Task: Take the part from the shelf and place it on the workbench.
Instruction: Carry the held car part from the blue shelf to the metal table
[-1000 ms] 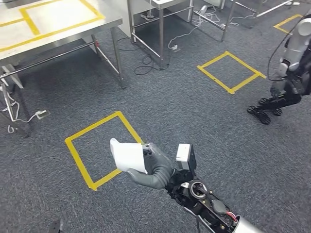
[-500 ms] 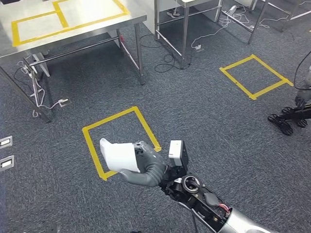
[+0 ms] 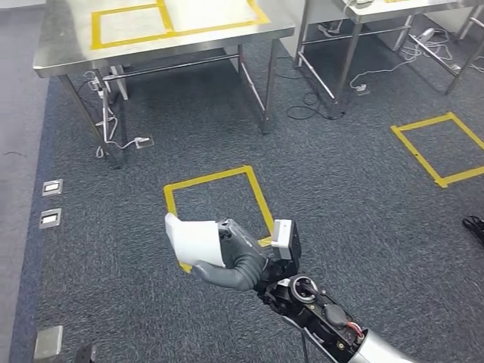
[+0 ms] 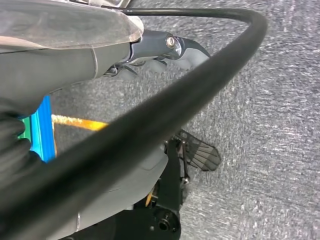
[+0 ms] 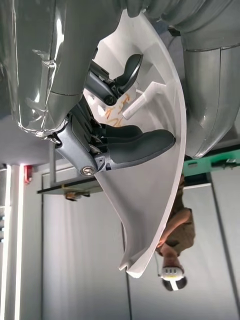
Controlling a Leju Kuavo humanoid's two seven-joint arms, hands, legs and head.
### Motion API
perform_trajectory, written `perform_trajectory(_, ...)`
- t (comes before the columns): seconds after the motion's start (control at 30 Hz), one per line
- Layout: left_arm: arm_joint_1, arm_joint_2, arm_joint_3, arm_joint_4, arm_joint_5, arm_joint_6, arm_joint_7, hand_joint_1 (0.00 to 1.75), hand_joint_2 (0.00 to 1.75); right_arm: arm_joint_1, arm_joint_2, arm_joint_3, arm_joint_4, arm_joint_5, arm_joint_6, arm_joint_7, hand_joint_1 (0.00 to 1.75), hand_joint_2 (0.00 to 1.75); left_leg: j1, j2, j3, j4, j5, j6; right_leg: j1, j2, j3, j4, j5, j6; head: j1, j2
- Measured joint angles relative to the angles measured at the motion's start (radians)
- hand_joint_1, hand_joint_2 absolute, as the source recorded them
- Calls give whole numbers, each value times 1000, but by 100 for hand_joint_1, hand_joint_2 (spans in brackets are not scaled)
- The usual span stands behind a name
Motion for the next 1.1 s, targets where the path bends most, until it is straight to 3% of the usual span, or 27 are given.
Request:
perform_trajectory(0.07, -1, -3, 0, 0, 0, -1, 0, 0, 175, -1, 0, -2, 0, 0, 0, 0, 175, 175, 0, -23, 0, 1, 0, -4, 0, 42, 55, -136, 60, -12, 4, 0)
perform_trajectory(0.1, -1, -5, 0, 0, 0, -1, 0, 0, 175, -1, 0, -3, 1, 0, 0, 0, 175, 175, 1, -34, -4, 1, 1, -9, 1, 56, 72, -172, 69, -15, 6, 0)
perform_trajectory(0.13, -1, -6, 0, 0, -1, -1, 0, 0, 175, -1, 0, -4, 1, 0, 0, 0, 175, 175, 3, -43, -8, 1, 4, -15, 2, 59, 79, -185, 66, -17, 8, 0)
perform_trajectory(0.2, 5, -5, 0, 0, -1, -1, 0, 0, 175, -2, 1, -5, 0, 1, 0, 0, 175, 175, 4, -56, -15, -1, 9, -27, -1, 38, 88, -199, 69, -21, 11, 0)
perform_trajectory(0.27, 5, -4, 0, 1, -2, -1, 0, 0, 175, -4, 2, -6, 0, 3, 0, 0, 175, 175, 0, -17, -35, 36, -16, -35, -8, 15, 95, -215, 79, -30, 1, 0)
perform_trajectory(0.33, 1, -4, 0, 1, -3, -1, 0, 0, 175, -3, 3, -7, 0, 5, 0, 2, 175, 175, 2, 37, -95, 154, -77, -41, -8, -11, 97, -222, 82, -36, -16, 0)
perform_trajectory(0.4, 0, -5, 0, 1, -4, -1, 0, 0, 175, 1, 2, -7, 1, 7, 0, 4, 175, 175, 6, 54, -155, 272, -118, -49, -6, -38, 95, -222, 81, -36, -27, 0)
perform_trajectory(0.43, 0, -5, 0, 1, -5, -1, 0, 0, 175, 3, 2, -7, 1, 8, 0, 6, 175, 175, 9, 57, -162, 284, -112, -52, -6, -50, 95, -221, 80, -36, -31, 0)
perform_trajectory(0.47, 1, -5, 0, 1, -5, -1, 0, 0, 175, 4, 2, -7, 1, 9, 0, 8, 175, 175, 11, 62, -145, 253, -89, -55, -6, -60, 95, -220, 79, -34, -35, 0)
perform_trajectory(0.53, 1, -4, 0, 1, -6, -1, 0, 0, 175, 3, 3, -7, 0, 10, 3, 13, 175, 175, 14, 77, -69, 111, -29, -57, -6, -74, 95, -215, 73, -26, -43, 0)
perform_trajectory(0.6, 0, -3, 0, 1, -6, -2, 0, 0, 175, 2, 3, -7, -1, 7, 9, 17, 175, 175, 13, 87, -14, 11, -1, -50, -2, -80, 93, -208, 66, -14, -48, 0)
perform_trajectory(0.63, 1, -3, 0, 1, -6, -2, 0, 0, 175, 1, 3, -7, -1, 3, 13, 19, 175, 175, 13, 89, -6, -3, -2, -45, 1, -81, 90, -205, 59, -15, -46, 0)
perform_trajectory(0.73, 3, -3, 0, 1, -6, -3, 0, 0, 175, -1, 3, -7, 0, -14, 25, 21, 175, 175, 11, 86, 0, -3, -5, -39, 4, -79, 89, -203, 49, -43, -29, 0)
perform_trajectory(0.77, 2, -3, 0, 1, -6, -3, 0, 0, 175, -1, 3, -7, 0, -17, 27, 21, 175, 175, 10, 86, 2, -3, -7, -36, 4, -79, 92, -205, 51, -48, -24, 0)
perform_trajectory(0.97, 2, -3, 0, 1, -5, -1, 0, 0, 175, -1, 3, -7, 0, -20, 30, 19, 175, 175, 2, 86, 3, -2, -12, -24, -3, -78, 98, -214, 61, -26, -6, 0)
perform_trajectory(1.1, 2, -3, 0, 1, -5, 2, 0, 0, 175, -1, 3, -7, 0, -15, 35, 18, 175, 175, 0, 86, 3, 0, -14, -21, -5, -79, 101, -218, 60, -1, -3, 0)
